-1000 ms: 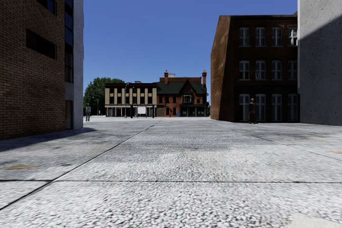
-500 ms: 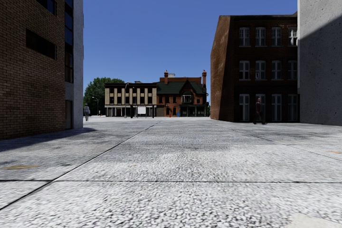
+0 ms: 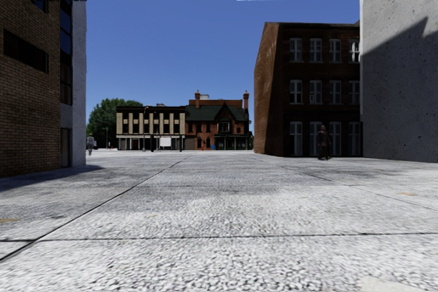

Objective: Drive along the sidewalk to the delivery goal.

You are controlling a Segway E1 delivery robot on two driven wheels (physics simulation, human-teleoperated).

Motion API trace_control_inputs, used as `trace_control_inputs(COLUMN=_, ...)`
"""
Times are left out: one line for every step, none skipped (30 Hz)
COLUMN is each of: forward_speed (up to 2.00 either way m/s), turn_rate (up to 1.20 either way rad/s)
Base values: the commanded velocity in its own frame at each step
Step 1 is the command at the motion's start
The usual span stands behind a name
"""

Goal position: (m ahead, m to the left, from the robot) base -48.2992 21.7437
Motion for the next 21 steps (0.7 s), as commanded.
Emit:
trace_control_inputs(forward_speed=0.63, turn_rate=-0.72)
trace_control_inputs(forward_speed=0.63, turn_rate=-0.73)
trace_control_inputs(forward_speed=0.64, turn_rate=-0.73)
trace_control_inputs(forward_speed=0.64, turn_rate=-0.73)
trace_control_inputs(forward_speed=0.64, turn_rate=-0.73)
trace_control_inputs(forward_speed=0.64, turn_rate=-0.73)
trace_control_inputs(forward_speed=0.64, turn_rate=-0.73)
trace_control_inputs(forward_speed=0.64, turn_rate=-0.73)
trace_control_inputs(forward_speed=0.64, turn_rate=-0.73)
trace_control_inputs(forward_speed=0.64, turn_rate=-0.73)
trace_control_inputs(forward_speed=0.64, turn_rate=-0.73)
trace_control_inputs(forward_speed=0.63, turn_rate=-0.73)
trace_control_inputs(forward_speed=0.63, turn_rate=-0.73)
trace_control_inputs(forward_speed=0.63, turn_rate=-0.73)
trace_control_inputs(forward_speed=0.63, turn_rate=-0.73)
trace_control_inputs(forward_speed=0.63, turn_rate=-0.73)
trace_control_inputs(forward_speed=0.63, turn_rate=-0.74)
trace_control_inputs(forward_speed=0.63, turn_rate=-0.74)
trace_control_inputs(forward_speed=0.62, turn_rate=-0.74)
trace_control_inputs(forward_speed=0.62, turn_rate=-0.74)
trace_control_inputs(forward_speed=0.62, turn_rate=-0.76)
